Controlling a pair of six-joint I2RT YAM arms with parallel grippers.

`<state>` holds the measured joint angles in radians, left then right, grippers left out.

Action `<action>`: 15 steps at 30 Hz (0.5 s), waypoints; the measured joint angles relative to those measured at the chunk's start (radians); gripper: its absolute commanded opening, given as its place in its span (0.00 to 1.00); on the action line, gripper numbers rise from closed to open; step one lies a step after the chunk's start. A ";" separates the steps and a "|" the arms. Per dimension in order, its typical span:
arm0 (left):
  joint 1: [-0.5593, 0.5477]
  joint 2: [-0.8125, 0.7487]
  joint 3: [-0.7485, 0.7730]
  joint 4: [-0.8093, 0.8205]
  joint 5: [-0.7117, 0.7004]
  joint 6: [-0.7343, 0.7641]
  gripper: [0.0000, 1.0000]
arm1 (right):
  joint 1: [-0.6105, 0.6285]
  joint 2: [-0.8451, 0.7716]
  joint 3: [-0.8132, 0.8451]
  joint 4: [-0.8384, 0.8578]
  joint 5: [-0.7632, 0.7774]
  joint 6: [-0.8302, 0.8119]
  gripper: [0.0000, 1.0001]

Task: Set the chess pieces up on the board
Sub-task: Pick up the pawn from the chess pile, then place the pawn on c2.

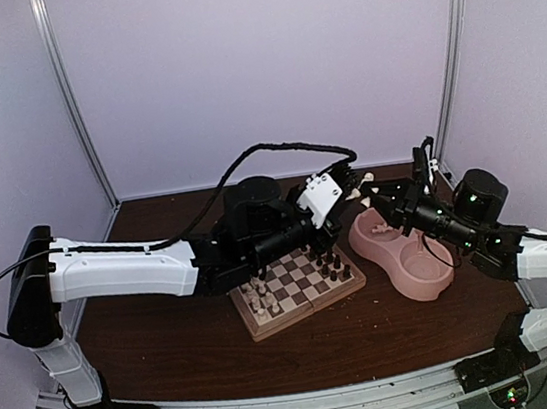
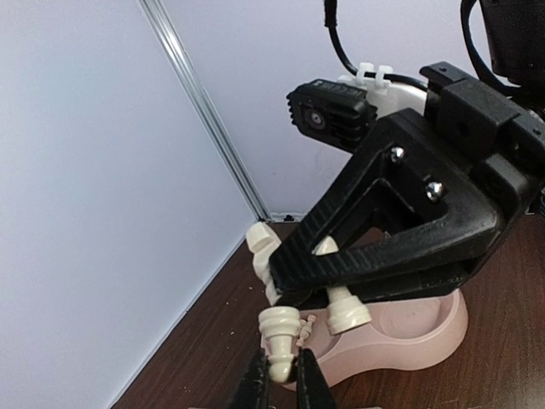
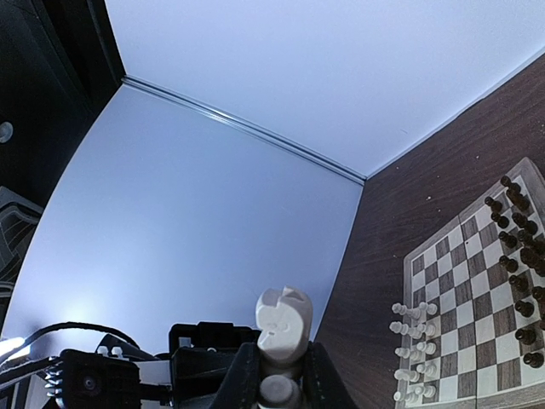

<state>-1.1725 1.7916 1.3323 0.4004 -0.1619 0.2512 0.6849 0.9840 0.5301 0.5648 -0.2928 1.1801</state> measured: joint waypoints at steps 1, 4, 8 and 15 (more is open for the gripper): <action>0.000 0.000 -0.003 0.000 -0.003 -0.005 0.00 | -0.004 -0.007 0.000 -0.009 0.000 -0.006 0.04; 0.000 -0.010 -0.031 -0.005 -0.013 -0.022 0.00 | -0.021 -0.032 0.000 -0.041 0.001 -0.029 0.04; 0.000 -0.033 -0.072 -0.032 -0.031 -0.060 0.00 | -0.056 -0.059 0.000 -0.090 0.002 -0.075 0.04; 0.024 -0.122 -0.094 -0.257 -0.083 -0.203 0.00 | -0.114 -0.092 0.027 -0.307 0.038 -0.284 0.04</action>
<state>-1.1481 1.6691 1.2385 0.1432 -0.2451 0.0479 0.5713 0.8925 0.5575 0.2573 -0.2550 0.8963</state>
